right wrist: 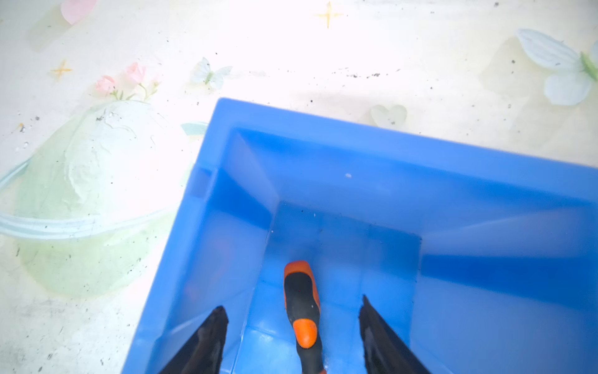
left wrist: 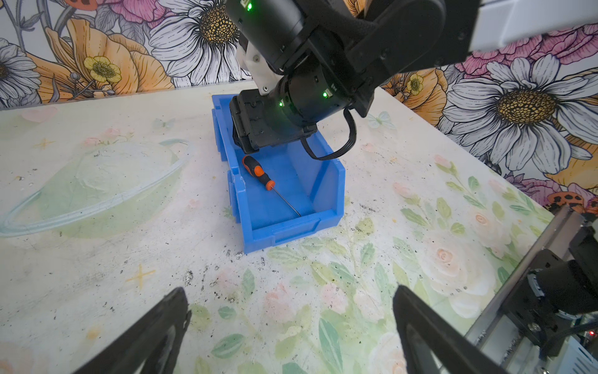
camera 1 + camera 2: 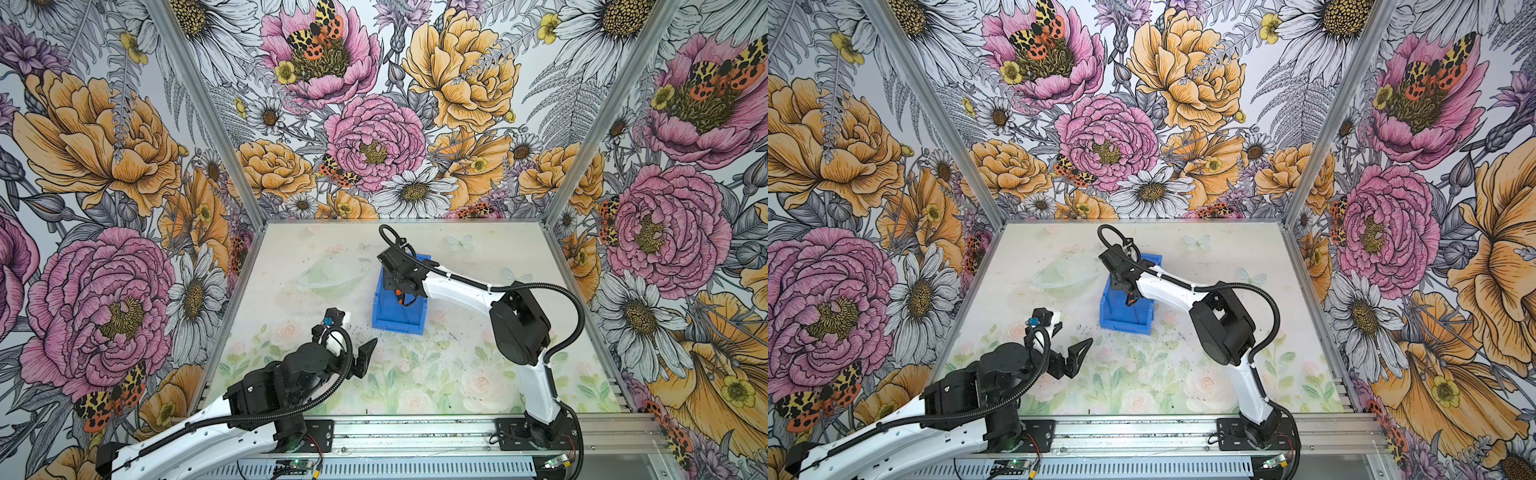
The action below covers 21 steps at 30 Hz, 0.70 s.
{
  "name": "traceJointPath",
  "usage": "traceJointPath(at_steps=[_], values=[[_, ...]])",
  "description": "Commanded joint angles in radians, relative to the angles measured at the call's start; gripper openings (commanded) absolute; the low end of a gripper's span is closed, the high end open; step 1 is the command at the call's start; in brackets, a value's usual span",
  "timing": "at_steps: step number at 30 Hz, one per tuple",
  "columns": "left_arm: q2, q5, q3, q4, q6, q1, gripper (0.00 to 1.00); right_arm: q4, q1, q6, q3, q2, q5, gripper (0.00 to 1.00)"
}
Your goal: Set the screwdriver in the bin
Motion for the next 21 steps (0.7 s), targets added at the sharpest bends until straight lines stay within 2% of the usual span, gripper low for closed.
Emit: traceJointPath(at_steps=[1, 10, 21], values=[[-0.012, -0.027, -0.009, -0.006, -0.011, -0.006, 0.99, 0.009, 0.008, -0.033, 0.035, -0.064, 0.036, 0.7], [-0.005, -0.042, -0.007, -0.017, -0.017, -0.005, 0.99, 0.008, 0.046, -0.088, -0.041, -0.22, 0.077, 0.79], [-0.026, -0.126, -0.003, -0.047, -0.057, 0.003, 0.99, 0.011, 0.046, -0.225, -0.33, -0.562, 0.197, 0.87]])
